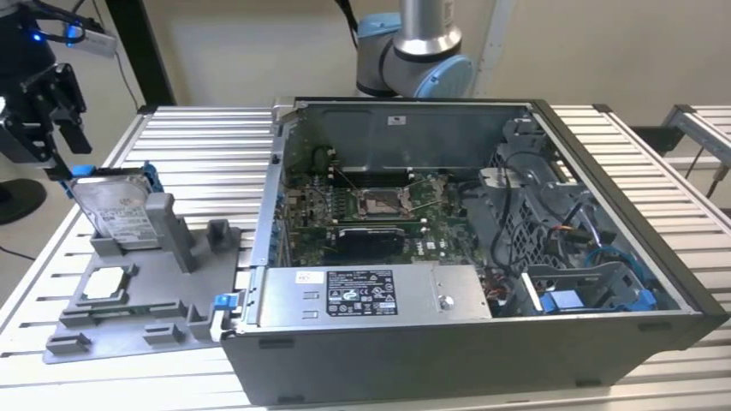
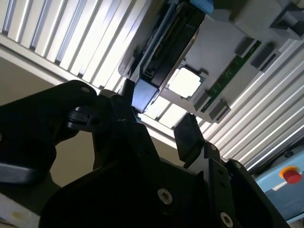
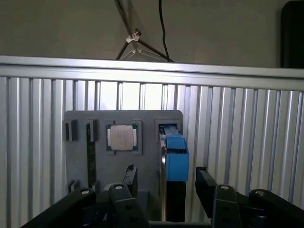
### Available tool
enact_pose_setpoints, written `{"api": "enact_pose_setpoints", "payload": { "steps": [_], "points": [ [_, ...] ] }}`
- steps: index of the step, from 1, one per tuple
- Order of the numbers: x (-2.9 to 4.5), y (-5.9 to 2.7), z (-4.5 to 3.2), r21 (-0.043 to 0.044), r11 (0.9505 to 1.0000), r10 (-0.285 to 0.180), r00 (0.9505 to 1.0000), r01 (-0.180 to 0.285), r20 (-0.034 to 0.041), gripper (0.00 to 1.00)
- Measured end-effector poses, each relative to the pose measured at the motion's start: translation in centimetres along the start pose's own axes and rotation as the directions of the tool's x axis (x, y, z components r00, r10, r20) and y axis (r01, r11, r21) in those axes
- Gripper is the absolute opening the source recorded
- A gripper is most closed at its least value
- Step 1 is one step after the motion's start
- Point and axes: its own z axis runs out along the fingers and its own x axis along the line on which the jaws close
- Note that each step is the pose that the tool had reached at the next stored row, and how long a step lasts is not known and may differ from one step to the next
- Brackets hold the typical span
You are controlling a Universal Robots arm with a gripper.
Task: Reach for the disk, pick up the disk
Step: 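Pick up the disk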
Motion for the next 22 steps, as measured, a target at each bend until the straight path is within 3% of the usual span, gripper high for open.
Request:
{"api": "enact_pose_setpoints", "payload": {
  "steps": [22],
  "points": [
    [-0.04,0.0,2.75,-0.0002,0.9999,-0.016,0.9999,0.016,-0.0002,1.0]
  ]
}}
